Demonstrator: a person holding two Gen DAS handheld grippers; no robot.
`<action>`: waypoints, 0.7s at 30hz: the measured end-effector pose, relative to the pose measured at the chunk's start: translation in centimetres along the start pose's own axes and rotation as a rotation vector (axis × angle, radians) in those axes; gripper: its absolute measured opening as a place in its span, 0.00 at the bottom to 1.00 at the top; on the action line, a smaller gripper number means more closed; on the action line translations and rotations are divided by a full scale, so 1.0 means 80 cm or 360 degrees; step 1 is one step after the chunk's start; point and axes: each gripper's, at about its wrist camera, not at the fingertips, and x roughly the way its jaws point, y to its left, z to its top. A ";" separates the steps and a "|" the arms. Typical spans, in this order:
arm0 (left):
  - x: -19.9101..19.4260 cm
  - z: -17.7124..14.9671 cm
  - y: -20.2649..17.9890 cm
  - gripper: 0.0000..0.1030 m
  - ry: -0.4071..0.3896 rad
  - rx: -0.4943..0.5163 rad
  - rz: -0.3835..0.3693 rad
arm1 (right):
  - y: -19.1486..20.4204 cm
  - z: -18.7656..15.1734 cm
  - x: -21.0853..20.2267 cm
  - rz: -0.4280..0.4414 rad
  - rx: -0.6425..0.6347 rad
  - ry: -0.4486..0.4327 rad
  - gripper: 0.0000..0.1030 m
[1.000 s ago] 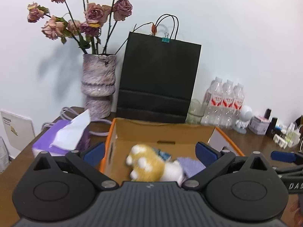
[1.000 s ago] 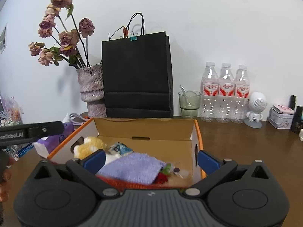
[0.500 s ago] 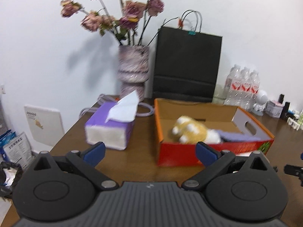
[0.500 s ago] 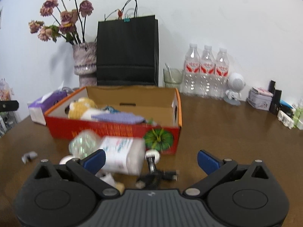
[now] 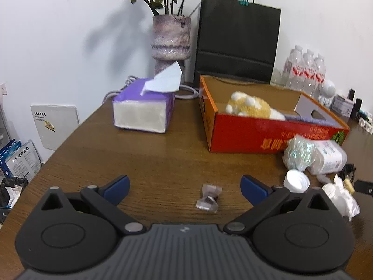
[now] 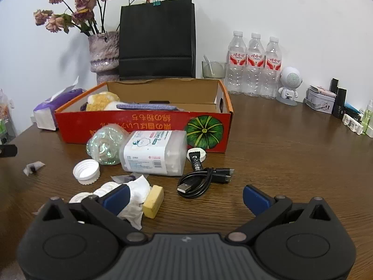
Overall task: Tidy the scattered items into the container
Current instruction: 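Grasp the small clear plastic piece with the left tool while the right tool grasps the yellow sponge block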
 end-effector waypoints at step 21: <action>0.032 -0.019 -0.019 0.21 0.0036 0.0075 -0.0105 | 0.013 -0.009 0.021 0.0180 0.0101 0.0076 0.11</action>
